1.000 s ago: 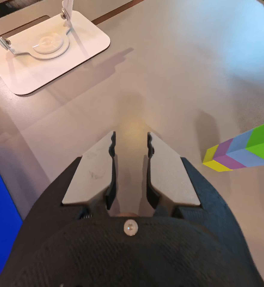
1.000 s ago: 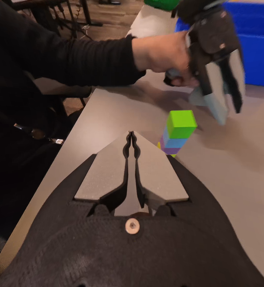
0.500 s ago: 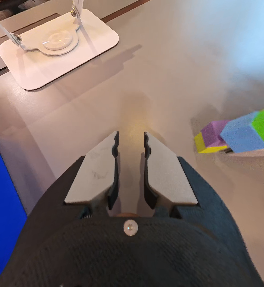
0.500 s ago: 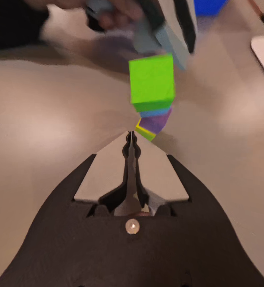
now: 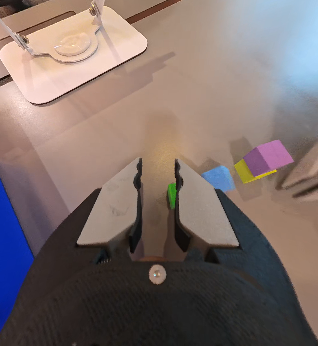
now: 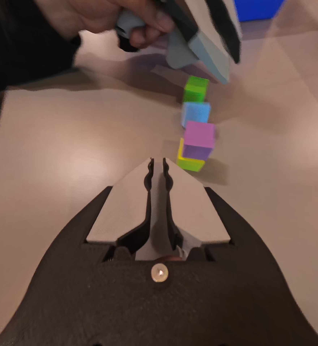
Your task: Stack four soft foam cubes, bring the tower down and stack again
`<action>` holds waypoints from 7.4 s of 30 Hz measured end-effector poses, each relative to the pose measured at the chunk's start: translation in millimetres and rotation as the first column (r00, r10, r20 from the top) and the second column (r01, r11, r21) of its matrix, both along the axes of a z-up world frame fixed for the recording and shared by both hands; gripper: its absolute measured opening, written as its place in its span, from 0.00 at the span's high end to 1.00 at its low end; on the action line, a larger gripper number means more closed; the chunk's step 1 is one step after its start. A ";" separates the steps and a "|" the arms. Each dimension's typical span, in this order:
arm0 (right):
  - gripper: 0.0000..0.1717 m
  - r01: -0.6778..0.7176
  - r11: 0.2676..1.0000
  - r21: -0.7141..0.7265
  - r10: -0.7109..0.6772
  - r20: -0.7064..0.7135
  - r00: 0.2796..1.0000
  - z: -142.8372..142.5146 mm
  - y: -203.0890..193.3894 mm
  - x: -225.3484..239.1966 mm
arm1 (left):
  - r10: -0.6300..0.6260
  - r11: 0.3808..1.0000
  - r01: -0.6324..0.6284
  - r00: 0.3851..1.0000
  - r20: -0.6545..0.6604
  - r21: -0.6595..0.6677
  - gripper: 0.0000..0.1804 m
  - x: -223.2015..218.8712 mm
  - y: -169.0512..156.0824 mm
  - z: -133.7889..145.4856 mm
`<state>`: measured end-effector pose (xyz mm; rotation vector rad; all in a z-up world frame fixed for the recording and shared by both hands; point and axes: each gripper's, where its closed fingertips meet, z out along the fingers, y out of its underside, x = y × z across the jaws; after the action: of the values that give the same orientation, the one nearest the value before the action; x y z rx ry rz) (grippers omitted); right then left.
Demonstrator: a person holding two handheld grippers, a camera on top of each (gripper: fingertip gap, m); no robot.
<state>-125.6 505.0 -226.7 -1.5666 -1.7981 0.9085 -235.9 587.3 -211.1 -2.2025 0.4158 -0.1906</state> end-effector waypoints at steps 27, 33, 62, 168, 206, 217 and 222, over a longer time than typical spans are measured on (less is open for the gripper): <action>0.98 0.342 0.931 0.130 -0.335 -0.074 0.939 15.3 62.8 7.5 | 0.004 1.000 -0.005 0.999 -0.050 -0.006 0.82 -1.4 0.7 -5.5; 0.96 0.356 0.920 0.162 -0.349 -0.076 0.934 13.7 66.4 8.1 | 0.015 1.000 -0.014 0.997 -0.073 0.009 0.82 -3.9 1.6 -3.6; 0.91 0.411 0.870 0.274 -0.408 -0.070 0.910 6.1 82.6 14.2 | 0.099 0.977 -0.065 0.982 -0.162 0.202 0.84 -7.3 14.4 16.7; 0.88 0.497 0.853 0.158 -0.461 -0.218 0.860 50.3 95.7 29.2 | -0.828 0.536 0.838 0.498 -0.258 -0.101 0.86 84.0 -73.2 62.3; 0.88 0.474 0.864 0.168 -0.435 -0.223 0.872 53.0 86.7 25.0 | -0.847 0.519 0.821 0.456 -0.272 -0.241 0.86 67.5 -66.9 -4.6; 0.87 0.482 0.861 0.165 -0.443 -0.224 0.868 52.5 87.1 25.0 | -0.855 0.508 0.827 0.449 -0.261 -0.240 0.86 69.4 -68.0 -6.9; 0.87 0.478 0.862 0.166 -0.441 -0.218 0.871 50.9 86.5 24.4 | -0.850 0.516 0.823 0.456 -0.264 -0.238 0.86 68.4 -66.6 -7.4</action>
<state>-101.2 591.4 -175.7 -1.6207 -1.2652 0.5750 -167.6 520.7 -218.5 -1.8921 1.7511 -0.3435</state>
